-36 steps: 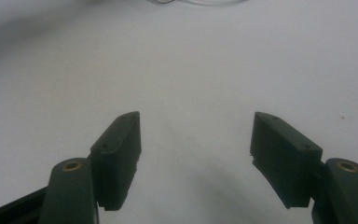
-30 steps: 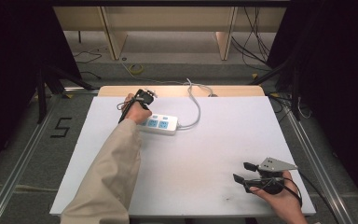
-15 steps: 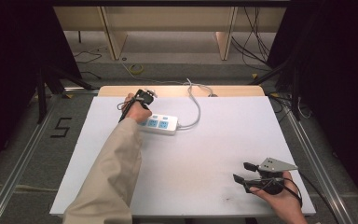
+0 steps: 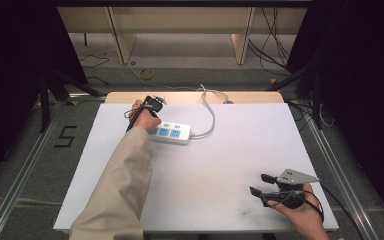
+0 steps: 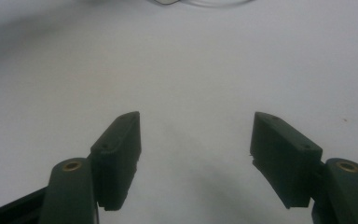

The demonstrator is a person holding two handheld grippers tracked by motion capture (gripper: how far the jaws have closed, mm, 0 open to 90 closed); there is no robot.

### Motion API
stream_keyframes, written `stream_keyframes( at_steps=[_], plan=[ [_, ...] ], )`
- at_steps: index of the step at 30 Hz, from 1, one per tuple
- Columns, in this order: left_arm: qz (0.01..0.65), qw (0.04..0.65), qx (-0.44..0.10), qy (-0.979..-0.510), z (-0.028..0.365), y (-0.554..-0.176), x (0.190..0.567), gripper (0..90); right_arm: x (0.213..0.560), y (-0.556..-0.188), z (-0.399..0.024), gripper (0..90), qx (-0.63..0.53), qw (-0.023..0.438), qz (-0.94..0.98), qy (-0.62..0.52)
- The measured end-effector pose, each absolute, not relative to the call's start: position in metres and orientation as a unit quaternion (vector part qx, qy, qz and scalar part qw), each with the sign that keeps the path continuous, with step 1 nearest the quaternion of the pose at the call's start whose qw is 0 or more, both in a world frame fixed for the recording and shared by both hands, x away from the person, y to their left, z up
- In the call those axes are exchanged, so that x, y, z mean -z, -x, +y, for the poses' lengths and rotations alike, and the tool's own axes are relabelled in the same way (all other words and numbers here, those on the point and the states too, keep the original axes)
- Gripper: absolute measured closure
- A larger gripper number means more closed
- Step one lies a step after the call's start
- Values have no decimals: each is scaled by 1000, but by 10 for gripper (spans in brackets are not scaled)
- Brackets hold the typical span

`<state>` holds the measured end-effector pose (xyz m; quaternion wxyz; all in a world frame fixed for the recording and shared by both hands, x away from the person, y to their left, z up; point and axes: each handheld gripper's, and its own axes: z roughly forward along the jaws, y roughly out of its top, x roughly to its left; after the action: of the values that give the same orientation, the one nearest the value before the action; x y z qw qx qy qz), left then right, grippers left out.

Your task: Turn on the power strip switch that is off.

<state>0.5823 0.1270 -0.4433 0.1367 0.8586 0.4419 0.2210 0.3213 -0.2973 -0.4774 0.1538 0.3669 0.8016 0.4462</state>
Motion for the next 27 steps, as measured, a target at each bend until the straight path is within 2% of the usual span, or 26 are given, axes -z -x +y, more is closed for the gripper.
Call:
stream_keyframes(
  at_steps=[5, 27],
  plan=[
    [448, 171, -220, -849, 129, -582, 436, 900, 477, -321, -298, 344, -446, 153, 801, -368],
    [453, 169, -198, -853, 125, -584, 442, 900, 477, -321, -297, 344, -449, 154, 800, -367]
  ],
)
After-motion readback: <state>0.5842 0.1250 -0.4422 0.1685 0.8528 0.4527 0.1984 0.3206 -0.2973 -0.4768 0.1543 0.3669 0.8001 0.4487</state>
